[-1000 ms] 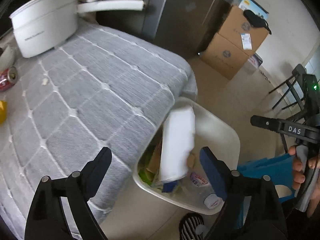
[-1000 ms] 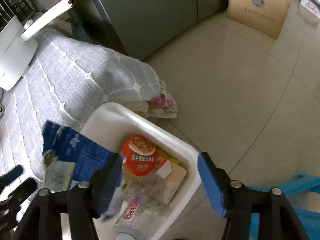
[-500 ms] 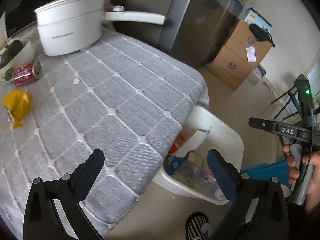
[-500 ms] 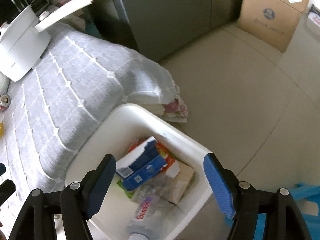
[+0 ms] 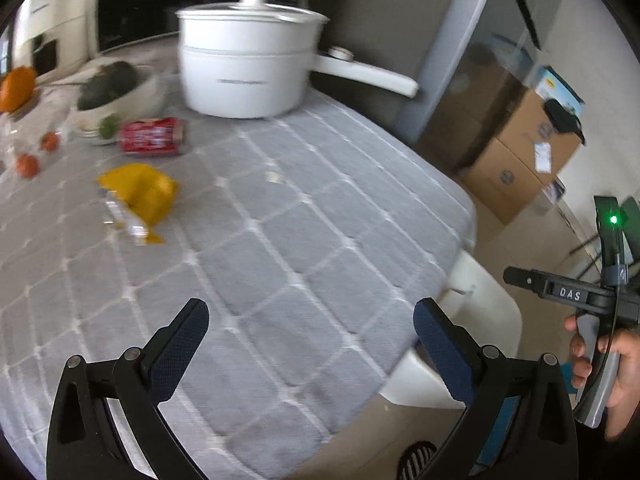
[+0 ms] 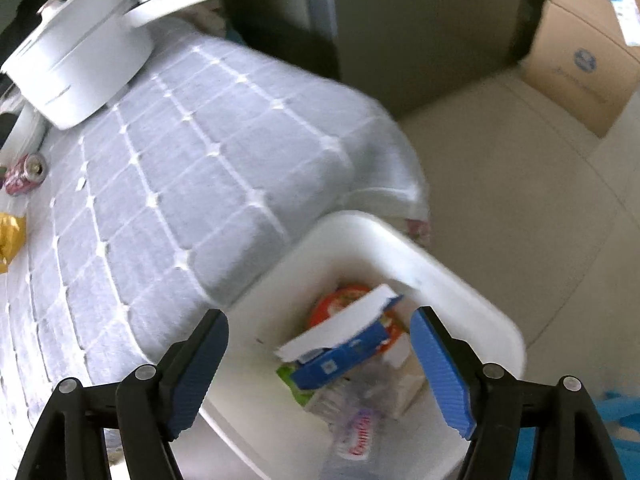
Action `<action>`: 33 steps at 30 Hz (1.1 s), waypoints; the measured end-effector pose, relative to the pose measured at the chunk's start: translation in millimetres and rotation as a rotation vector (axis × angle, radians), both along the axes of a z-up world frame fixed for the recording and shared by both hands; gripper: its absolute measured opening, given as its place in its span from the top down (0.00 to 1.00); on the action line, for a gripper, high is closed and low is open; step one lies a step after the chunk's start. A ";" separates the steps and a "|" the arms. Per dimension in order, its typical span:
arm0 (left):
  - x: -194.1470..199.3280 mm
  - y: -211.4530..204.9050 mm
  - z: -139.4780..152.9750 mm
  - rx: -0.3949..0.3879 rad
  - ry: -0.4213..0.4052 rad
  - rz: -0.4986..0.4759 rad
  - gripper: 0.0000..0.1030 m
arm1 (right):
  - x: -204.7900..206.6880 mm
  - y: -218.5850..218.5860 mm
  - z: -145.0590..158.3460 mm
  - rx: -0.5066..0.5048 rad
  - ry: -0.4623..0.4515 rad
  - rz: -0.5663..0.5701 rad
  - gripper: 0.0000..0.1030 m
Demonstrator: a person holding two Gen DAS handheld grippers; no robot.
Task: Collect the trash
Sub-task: 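Grasp the yellow foil snack wrapper with the left gripper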
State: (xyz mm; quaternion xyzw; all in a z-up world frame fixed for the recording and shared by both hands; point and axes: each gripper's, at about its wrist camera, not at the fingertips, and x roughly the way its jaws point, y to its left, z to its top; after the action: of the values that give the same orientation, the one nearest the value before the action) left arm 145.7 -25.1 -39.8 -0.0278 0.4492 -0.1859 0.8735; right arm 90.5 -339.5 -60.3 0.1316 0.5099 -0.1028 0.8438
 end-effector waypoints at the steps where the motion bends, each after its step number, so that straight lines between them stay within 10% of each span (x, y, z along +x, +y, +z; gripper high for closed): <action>1: 1.1 11.2 1.4 0.007 -0.012 0.021 0.00 | 4.6 8.2 -1.0 -0.002 -0.001 0.014 0.23; 11: 20.7 99.3 -15.5 0.114 -0.025 0.200 0.00 | 50.4 72.0 -8.1 -0.033 -0.047 0.121 0.21; 19: 57.1 120.6 -31.4 0.005 0.039 0.248 0.02 | 77.7 106.9 -31.1 -0.085 -0.037 0.208 0.21; 29: 121.9 142.1 -43.1 -0.246 0.049 0.379 0.54 | 95.0 98.9 -40.6 -0.055 -0.028 0.182 0.21; 33: 137.9 143.4 -50.5 -0.278 0.064 0.425 0.57 | 97.7 101.8 -40.6 -0.068 -0.025 0.210 0.21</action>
State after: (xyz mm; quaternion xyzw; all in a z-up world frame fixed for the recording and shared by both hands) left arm 283.6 118.4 -90.4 -0.2472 0.4306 -0.0571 0.8662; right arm 188.2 -237.7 -100.9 0.0501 0.5066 -0.0291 0.8602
